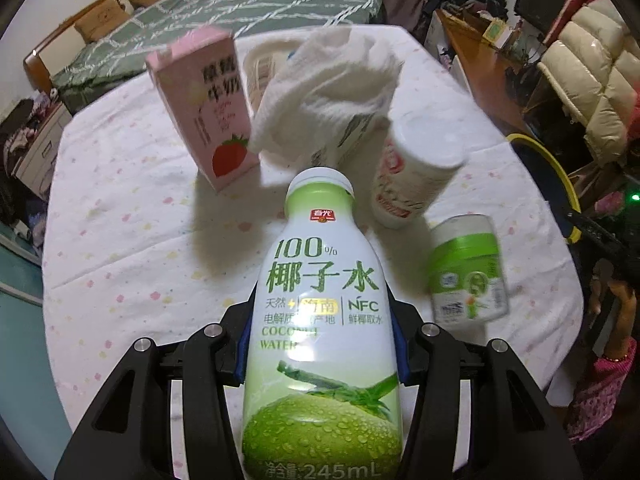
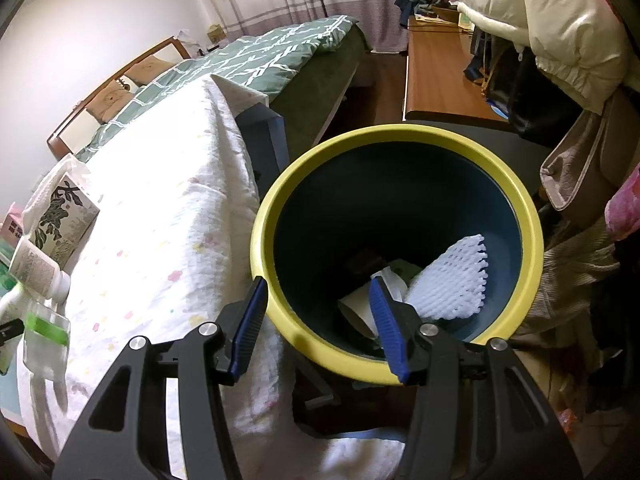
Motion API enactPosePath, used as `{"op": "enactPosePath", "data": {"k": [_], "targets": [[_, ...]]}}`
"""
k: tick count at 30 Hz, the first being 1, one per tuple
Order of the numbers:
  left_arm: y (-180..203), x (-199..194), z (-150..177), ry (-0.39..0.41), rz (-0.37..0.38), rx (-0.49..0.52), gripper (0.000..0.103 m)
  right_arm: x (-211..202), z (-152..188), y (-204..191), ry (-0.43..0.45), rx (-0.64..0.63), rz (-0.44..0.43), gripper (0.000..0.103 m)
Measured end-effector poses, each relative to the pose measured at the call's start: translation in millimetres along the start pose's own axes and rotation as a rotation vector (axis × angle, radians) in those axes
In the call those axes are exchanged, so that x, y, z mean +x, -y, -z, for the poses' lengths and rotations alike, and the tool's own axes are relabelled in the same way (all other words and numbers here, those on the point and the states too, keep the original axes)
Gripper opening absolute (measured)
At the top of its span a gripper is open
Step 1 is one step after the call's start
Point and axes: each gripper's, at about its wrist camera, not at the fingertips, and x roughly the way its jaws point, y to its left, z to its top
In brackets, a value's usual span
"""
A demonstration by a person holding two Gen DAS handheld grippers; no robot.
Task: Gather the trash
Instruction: 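Carry the coconut water bottle over the yellow bin and open the left gripper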
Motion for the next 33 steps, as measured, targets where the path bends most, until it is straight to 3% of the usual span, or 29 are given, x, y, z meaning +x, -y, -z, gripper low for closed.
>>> {"op": "enactPosePath", "data": {"k": [8, 13, 16, 22, 33], "targets": [[44, -73, -4, 0.127, 0.041, 0.110, 0.051, -14, 4, 6, 0.028, 0.008, -0.020, 0.051], [97, -110, -20, 0.211, 0.098, 0.237, 0.051, -28, 7, 22, 0.057, 0.035, -0.016, 0.051], [136, -111, -33, 0.234, 0.148, 0.297, 0.051, -38, 10, 37, 0.071, 0.056, 0.000, 0.051], [215, -81, -64, 0.227, 0.262, 0.397, 0.051, -61, 20, 76, 0.092, 0.117, 0.048, 0.051], [329, 43, -113, 0.076, 0.325, 0.490, 0.051, -72, 39, 127, 0.072, 0.204, 0.105, 0.051]]}}
